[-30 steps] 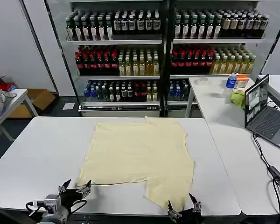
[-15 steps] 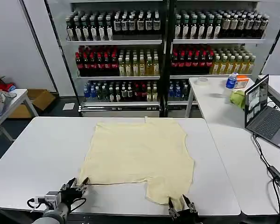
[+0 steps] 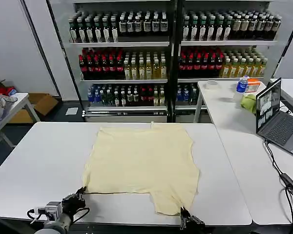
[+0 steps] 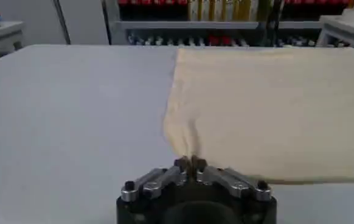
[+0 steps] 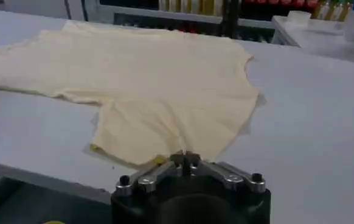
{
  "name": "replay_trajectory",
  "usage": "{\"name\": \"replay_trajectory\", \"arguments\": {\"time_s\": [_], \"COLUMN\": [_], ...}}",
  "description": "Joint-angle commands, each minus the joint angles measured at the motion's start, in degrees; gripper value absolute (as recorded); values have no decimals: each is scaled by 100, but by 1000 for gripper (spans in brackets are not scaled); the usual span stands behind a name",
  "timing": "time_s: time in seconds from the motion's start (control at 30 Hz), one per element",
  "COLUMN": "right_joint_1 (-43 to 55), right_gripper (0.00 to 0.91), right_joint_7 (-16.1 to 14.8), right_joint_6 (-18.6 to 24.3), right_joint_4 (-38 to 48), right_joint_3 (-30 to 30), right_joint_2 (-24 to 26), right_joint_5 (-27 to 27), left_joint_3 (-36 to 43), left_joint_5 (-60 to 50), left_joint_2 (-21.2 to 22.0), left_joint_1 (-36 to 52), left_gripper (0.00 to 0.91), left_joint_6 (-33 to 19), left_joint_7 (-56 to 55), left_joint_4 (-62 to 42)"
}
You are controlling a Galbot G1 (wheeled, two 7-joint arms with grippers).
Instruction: Fold and organize the clothes.
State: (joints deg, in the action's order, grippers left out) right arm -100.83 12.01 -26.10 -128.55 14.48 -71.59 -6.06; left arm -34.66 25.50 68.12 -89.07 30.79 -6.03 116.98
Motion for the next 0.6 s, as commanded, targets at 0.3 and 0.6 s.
{"name": "replay_trajectory", "arguments": {"time_s": [0.3,0.6], "right_joint_1": [-507,-884], "right_gripper": [0,0], "right_joint_7": [-20,-20], "right_joint_6": [233,285], "right_joint_4": [-958,-1456], "right_joint_3": [231,638], "right_joint_2": [178,424], "right_joint_5": [-53,-231], "left_joint_3": [-241,-624], "left_joint_5": [43,106], "left_joint_2": [26,83], "left_joint_1": [-408,-880], "left_gripper": [10,10], "left_joint_6": [-144,-167], "left_joint_7": [53,50], "left_joint_4": [728,1410]}}
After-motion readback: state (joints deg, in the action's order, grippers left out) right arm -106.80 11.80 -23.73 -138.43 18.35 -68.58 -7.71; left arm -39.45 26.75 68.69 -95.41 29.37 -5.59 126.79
